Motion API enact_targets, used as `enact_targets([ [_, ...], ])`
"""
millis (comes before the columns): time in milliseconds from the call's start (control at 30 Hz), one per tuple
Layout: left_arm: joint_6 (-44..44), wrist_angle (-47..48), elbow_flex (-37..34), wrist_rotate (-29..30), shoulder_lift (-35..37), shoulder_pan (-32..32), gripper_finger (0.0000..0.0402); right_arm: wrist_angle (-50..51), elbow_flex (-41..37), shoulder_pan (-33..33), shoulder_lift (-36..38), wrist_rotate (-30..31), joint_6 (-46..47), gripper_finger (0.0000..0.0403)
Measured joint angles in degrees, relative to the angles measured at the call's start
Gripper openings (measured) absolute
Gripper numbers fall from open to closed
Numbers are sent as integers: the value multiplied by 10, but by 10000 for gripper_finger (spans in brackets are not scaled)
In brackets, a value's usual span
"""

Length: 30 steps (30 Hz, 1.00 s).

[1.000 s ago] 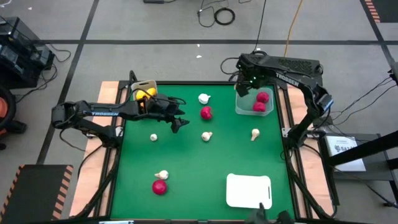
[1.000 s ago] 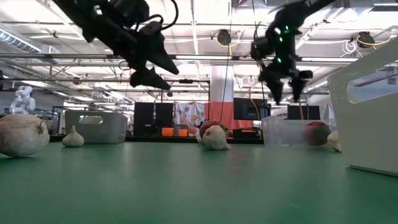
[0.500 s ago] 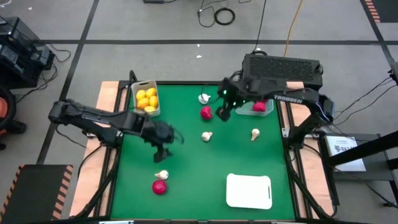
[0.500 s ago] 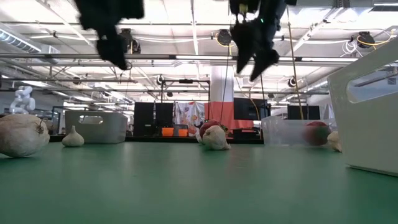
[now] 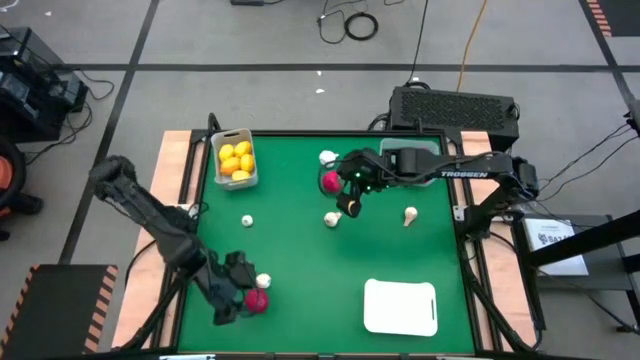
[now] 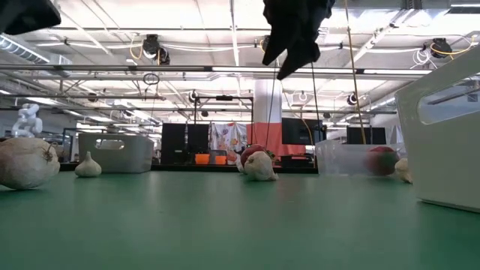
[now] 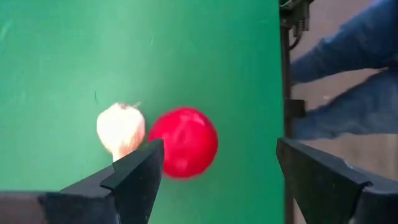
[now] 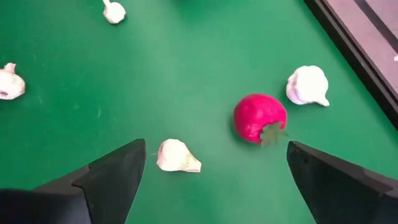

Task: Sort produce into baskets
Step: Put the red tomato in the transparent bin

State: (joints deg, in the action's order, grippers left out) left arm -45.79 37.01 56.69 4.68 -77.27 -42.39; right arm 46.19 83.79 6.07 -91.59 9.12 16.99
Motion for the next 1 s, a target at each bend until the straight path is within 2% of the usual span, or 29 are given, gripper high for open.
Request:
enact_targets([
  [100,15,-17,0,33,-38,-16,317,-3,0,-8,0,0,-3,380],
  [433,42,-15,0,45,-145,-19,317,0,0,-14,0,-1,-12,380],
  [1000,47,-18,2,43,-185,-22,317,3,0,-14,0,-2,-12,380],
])
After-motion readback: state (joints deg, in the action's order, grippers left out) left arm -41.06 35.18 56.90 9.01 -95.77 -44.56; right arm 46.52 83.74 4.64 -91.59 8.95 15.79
